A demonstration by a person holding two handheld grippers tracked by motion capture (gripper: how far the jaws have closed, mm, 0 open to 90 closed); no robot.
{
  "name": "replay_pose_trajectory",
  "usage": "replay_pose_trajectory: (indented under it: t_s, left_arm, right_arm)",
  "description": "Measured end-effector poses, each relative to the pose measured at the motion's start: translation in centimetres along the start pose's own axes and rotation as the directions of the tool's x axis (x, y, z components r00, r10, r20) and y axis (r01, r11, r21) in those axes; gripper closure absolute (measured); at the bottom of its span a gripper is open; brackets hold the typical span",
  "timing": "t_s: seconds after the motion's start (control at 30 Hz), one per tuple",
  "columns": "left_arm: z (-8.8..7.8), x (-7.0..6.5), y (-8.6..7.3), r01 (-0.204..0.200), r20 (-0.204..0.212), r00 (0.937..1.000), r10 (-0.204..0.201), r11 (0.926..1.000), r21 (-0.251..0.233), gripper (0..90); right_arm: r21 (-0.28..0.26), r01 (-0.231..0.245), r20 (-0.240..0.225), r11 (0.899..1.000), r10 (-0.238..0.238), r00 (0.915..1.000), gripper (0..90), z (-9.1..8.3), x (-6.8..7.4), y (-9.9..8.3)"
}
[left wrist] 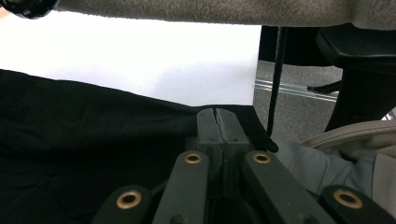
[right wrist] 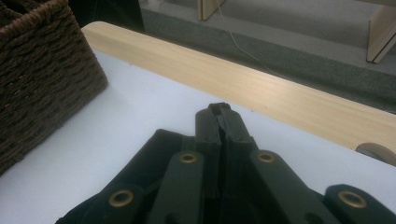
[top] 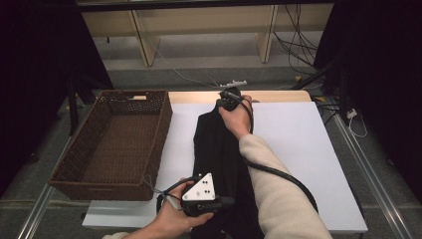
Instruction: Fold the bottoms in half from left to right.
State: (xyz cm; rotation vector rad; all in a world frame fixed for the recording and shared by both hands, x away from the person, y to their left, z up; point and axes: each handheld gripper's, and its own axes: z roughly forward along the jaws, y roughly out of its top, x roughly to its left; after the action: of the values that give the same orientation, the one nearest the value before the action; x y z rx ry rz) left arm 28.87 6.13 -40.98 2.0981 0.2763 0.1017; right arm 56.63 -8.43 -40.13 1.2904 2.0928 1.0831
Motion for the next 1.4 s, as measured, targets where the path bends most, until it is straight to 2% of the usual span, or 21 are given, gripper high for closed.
replay_pose_trajectory:
  t_s: [0.33, 0.67, 0.7, 0.97, 1.03, 1.4]
  left_arm:
    - [0.33, 0.04, -0.01, 0.000, 0.004, 1.0000, 0.000, 1.0000, 0.004, 89.0]
    - [0.54, 0.11, 0.02, 0.001, 0.006, 1.0000, -0.001, 1.0000, 0.005, 89.0]
    - [0.57, 0.15, 0.01, 0.001, 0.006, 1.0000, -0.001, 1.0000, 0.005, 89.0]
    - [0.66, 0.18, 0.04, 0.001, 0.007, 1.0000, -0.001, 1.0000, 0.008, 89.0]
    - [0.69, 0.16, 0.05, 0.001, 0.008, 1.0000, -0.001, 1.0000, 0.008, 89.0]
    - [0.88, 0.20, 0.12, -0.001, 0.009, 1.0000, 0.001, 0.9999, 0.011, 89.0]
  right_arm:
    - [0.006, 0.005, 0.005, 1.000, -0.005, 1.0000, 87.6, 0.13, -0.27, -0.24]
    - [0.014, -0.010, 0.017, 1.000, 0.010, 0.9998, 87.6, 0.38, -0.65, -0.47]
    - [0.016, 0.001, 0.020, 1.000, -0.001, 0.9998, 87.6, 0.41, -0.70, -0.52]
    - [0.017, -0.002, 0.022, 1.000, 0.002, 0.9998, 87.6, 0.54, -0.65, -0.62]
    - [0.019, 0.009, 0.023, 1.000, -0.009, 0.9997, 87.6, 0.49, -0.71, -0.57]
    - [0.016, 0.003, 0.028, 1.000, -0.003, 0.9996, 87.6, 0.51, -0.75, -0.59]
